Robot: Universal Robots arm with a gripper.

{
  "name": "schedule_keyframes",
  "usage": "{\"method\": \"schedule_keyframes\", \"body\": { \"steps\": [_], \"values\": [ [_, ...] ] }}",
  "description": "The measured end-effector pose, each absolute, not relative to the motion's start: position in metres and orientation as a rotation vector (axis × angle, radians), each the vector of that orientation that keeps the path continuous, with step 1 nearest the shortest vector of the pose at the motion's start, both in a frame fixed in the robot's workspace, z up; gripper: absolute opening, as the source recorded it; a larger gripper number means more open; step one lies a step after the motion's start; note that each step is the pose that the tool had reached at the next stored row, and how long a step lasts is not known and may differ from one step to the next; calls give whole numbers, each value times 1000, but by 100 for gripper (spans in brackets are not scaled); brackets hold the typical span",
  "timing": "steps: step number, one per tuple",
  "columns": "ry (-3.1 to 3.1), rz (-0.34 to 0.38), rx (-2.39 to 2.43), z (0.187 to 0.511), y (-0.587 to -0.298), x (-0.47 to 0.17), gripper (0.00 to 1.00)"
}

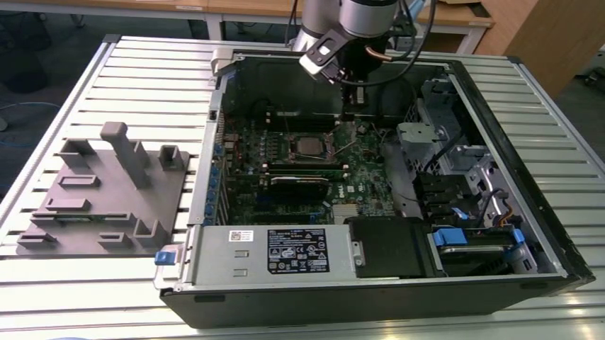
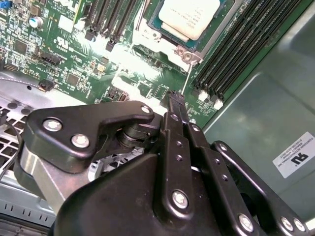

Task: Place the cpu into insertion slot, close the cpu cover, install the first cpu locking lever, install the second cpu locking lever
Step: 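Close the cpu cover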

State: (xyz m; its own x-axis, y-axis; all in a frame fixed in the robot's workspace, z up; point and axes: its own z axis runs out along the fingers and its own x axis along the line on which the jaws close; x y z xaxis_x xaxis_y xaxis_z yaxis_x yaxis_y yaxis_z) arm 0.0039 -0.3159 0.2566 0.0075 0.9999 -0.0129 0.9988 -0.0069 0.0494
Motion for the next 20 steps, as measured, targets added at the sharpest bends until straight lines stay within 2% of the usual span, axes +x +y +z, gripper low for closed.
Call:
{"method": "schedule_keyframes", "body": {
  "steps": [20],
  "values": [
    [2180, 39, 2200, 262, -316, 31, 10]
  ]
}}
